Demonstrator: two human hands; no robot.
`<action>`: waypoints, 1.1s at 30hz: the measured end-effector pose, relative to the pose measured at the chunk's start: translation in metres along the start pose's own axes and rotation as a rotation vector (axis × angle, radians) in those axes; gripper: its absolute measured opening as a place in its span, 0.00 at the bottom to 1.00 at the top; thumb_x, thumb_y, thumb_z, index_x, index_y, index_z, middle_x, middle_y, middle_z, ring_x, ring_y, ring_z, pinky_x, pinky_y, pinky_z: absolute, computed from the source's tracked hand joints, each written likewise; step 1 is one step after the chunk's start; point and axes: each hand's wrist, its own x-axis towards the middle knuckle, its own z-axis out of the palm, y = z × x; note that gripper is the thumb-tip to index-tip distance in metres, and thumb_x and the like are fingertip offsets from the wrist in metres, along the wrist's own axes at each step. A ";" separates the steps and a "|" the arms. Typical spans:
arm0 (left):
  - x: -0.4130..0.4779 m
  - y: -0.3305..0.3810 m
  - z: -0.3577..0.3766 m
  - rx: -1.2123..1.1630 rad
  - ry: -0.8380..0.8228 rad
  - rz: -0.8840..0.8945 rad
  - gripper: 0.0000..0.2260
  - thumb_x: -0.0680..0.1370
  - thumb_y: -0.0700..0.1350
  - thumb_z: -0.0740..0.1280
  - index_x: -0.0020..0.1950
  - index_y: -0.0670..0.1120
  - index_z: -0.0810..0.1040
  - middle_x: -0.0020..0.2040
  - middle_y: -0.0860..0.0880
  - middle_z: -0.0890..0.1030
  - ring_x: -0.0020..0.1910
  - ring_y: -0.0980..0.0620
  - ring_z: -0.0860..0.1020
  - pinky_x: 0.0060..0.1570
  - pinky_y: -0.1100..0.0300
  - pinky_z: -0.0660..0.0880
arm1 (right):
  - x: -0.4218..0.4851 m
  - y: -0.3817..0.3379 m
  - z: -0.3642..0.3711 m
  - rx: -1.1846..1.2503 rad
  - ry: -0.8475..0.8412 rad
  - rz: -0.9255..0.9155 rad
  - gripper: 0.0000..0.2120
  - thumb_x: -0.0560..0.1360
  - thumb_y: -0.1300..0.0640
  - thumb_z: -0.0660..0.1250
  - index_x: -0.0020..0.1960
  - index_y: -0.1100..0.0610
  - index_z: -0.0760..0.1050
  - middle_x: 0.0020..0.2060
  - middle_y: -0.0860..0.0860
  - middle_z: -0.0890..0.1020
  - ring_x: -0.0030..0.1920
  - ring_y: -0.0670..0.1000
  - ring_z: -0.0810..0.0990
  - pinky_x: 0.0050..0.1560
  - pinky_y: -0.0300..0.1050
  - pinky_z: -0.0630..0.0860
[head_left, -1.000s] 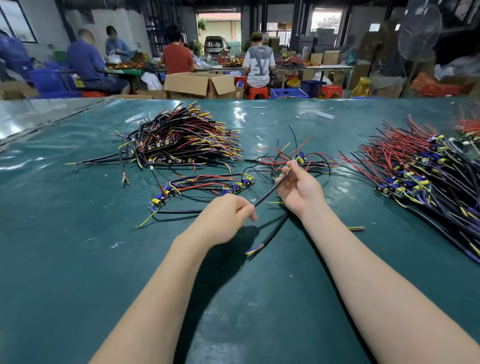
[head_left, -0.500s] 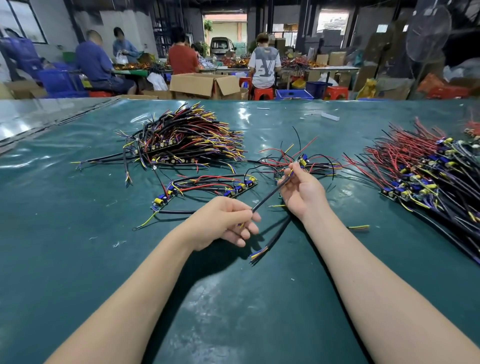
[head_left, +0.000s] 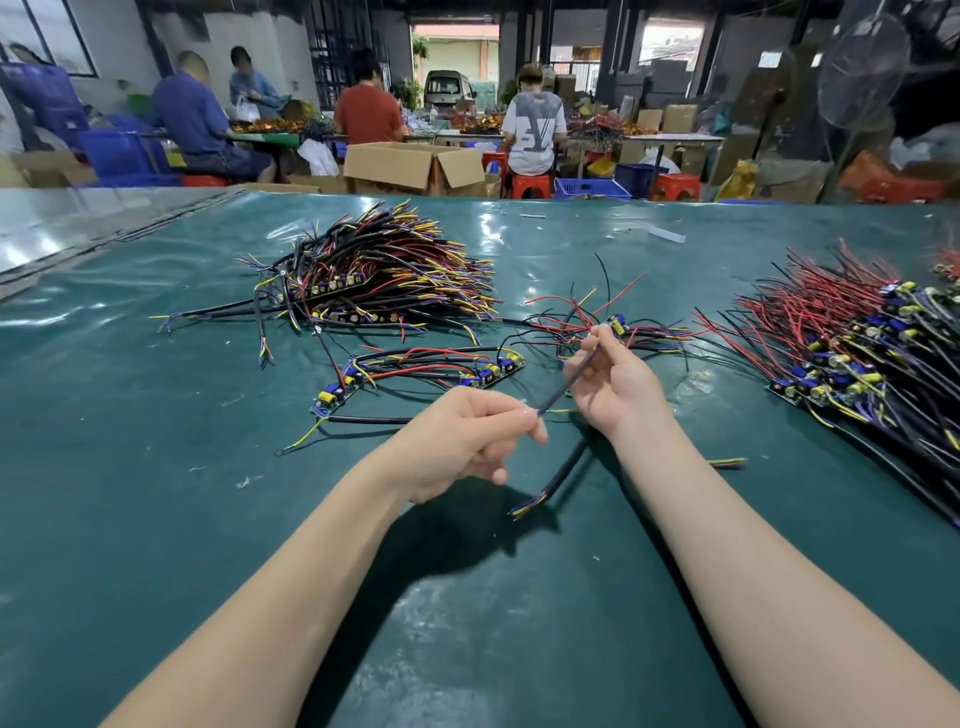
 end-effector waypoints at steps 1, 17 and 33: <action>-0.001 0.003 0.003 -0.078 -0.059 0.004 0.13 0.76 0.43 0.61 0.34 0.46 0.80 0.21 0.57 0.62 0.20 0.61 0.62 0.24 0.69 0.69 | -0.002 0.001 0.001 0.006 -0.032 0.046 0.13 0.80 0.58 0.57 0.37 0.57 0.69 0.18 0.46 0.73 0.17 0.42 0.70 0.21 0.32 0.69; 0.004 -0.010 -0.032 0.515 0.243 -0.118 0.21 0.80 0.48 0.59 0.26 0.46 0.67 0.17 0.53 0.66 0.17 0.55 0.64 0.25 0.66 0.66 | -0.005 -0.008 0.000 0.023 -0.011 -0.025 0.13 0.80 0.59 0.58 0.37 0.58 0.71 0.20 0.48 0.77 0.19 0.42 0.73 0.21 0.30 0.68; 0.009 -0.006 0.002 0.228 0.300 -0.048 0.16 0.81 0.50 0.56 0.39 0.47 0.77 0.24 0.55 0.73 0.21 0.61 0.69 0.18 0.69 0.64 | -0.028 0.018 0.022 -0.233 -0.097 -0.037 0.11 0.78 0.63 0.60 0.37 0.57 0.70 0.19 0.48 0.76 0.19 0.40 0.70 0.21 0.31 0.69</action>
